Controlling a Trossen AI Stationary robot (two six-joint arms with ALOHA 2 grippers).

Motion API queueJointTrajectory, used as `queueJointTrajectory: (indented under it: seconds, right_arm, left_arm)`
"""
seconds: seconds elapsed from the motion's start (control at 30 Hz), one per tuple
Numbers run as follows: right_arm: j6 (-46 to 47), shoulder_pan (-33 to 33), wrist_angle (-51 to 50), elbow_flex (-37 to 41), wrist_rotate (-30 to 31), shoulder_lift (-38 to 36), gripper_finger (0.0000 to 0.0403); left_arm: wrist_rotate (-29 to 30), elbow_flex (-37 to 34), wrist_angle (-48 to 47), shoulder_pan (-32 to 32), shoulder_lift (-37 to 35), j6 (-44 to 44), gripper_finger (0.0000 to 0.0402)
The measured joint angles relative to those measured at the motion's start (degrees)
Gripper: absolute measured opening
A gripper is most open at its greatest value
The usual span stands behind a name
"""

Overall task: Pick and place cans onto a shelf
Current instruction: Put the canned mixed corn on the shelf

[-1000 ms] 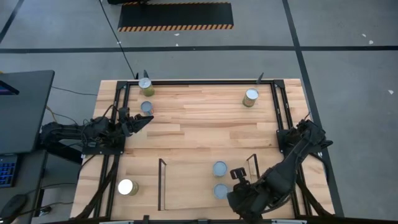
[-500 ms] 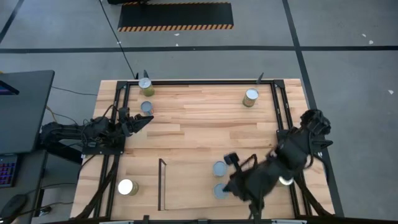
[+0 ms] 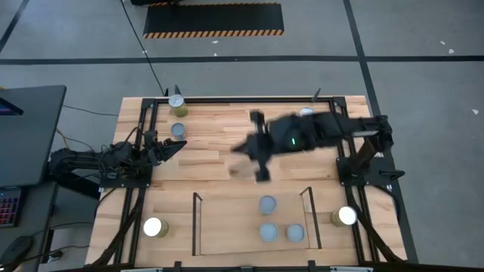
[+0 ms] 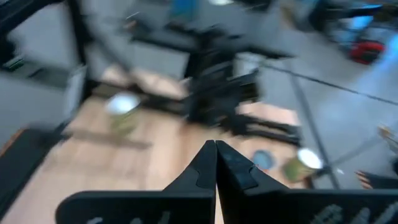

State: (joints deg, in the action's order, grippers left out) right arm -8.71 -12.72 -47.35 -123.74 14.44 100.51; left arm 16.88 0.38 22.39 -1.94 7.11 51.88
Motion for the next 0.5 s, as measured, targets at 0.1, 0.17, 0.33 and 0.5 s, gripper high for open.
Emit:
queueJointTrajectory:
  seconds: [0.1,0.17,0.33,0.5]
  right_arm:
    - [3.4,3.9,5.2,0.0,2.5,0.0,0.0005]
    - [5.5,6.1,7.6,0.0,3.8,0.0,0.0005]
    - [7.4,10.4,10.4,0.0,4.0,0.0,0.0005]
    - [7.7,12.6,10.5,0.0,4.0,0.0,0.0006]
  left_arm:
    - [0.3,0.0,0.0,0.0,0.0,-0.4,0.0245]
    - [2.3,0.0,0.0,0.0,0.0,-2.2,0.0245]
    - [6.7,0.0,0.5,0.0,0.0,-2.9,0.0245]
    - [6.8,0.0,-0.5,0.0,0.0,-4.8,0.0245]
